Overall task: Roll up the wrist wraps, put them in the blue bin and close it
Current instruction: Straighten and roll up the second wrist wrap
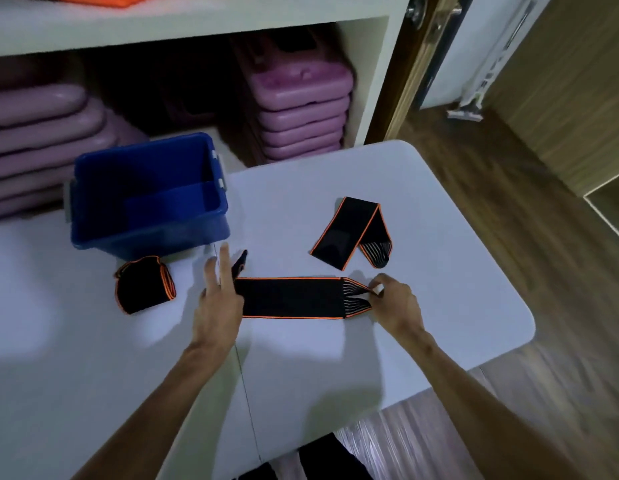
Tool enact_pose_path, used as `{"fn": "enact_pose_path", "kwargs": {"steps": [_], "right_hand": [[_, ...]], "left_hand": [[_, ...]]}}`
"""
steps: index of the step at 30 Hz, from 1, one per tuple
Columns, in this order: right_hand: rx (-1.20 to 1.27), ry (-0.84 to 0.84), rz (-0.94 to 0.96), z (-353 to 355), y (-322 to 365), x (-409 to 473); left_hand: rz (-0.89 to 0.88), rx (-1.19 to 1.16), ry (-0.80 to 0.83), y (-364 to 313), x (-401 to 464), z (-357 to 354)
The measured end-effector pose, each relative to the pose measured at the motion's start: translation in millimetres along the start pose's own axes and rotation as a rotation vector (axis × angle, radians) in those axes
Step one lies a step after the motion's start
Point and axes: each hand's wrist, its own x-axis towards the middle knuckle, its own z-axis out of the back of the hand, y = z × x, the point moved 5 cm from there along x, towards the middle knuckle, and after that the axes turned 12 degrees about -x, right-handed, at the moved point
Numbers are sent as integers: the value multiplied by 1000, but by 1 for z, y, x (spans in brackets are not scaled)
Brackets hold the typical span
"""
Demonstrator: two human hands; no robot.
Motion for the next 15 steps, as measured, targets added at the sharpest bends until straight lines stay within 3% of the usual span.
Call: {"fn": "enact_pose_path", "kwargs": {"steps": [3,5,11,15], "right_hand": [[-31,13,-6,11,2,20],[-58,46,-5,18,1,29],[-67,234,-13,20,-7,44],[101,81,-96,32,-16,51]], "left_hand": [[171,-233,-184,31,-18,23],[223,-326,-193,51,-27,26],[135,-13,-143,49,-21,18],[6,-4,-89,9,9,5]]}}
